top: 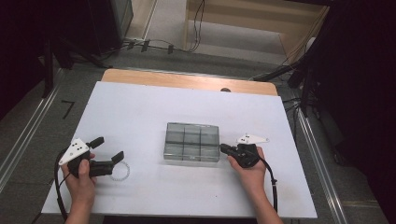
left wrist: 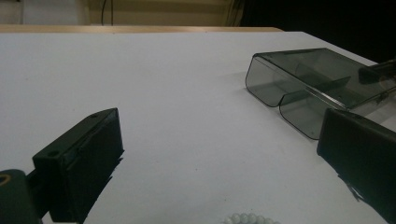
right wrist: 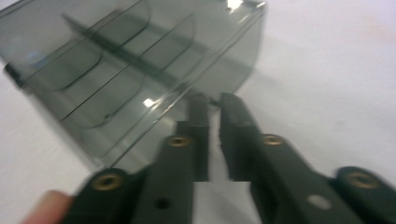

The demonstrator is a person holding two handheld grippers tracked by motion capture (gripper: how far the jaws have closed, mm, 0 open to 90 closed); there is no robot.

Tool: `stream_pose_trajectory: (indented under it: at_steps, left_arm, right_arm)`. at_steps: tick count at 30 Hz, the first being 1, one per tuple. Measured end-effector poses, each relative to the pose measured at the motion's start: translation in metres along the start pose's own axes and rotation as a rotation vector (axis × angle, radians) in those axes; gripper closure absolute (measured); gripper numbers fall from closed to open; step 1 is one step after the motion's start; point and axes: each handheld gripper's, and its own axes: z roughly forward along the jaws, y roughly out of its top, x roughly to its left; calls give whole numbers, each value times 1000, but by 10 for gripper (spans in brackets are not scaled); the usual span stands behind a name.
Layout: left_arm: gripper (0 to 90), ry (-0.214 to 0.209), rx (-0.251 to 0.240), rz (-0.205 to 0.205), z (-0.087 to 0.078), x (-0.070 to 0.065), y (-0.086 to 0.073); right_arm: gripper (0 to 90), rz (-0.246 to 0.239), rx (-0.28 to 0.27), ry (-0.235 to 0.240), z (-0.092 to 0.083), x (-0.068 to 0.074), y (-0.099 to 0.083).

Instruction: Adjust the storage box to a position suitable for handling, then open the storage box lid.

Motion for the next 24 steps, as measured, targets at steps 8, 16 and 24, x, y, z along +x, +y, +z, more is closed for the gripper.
stream_pose_trajectory:
  at_steps: [8,16,24]
  left_arm:
    - [4,-1,-3,-1,0,0,0]
    - [4,-2,-7,1,-1,0,1]
    - [4,-9,-17,1,-3,-2,3]
  right_arm:
    - [326,109,-108,-29,-18,-17,5]
    - [32,87,-231,45,-39,-11,16]
    - [33,25,-234,59,-45,8,27]
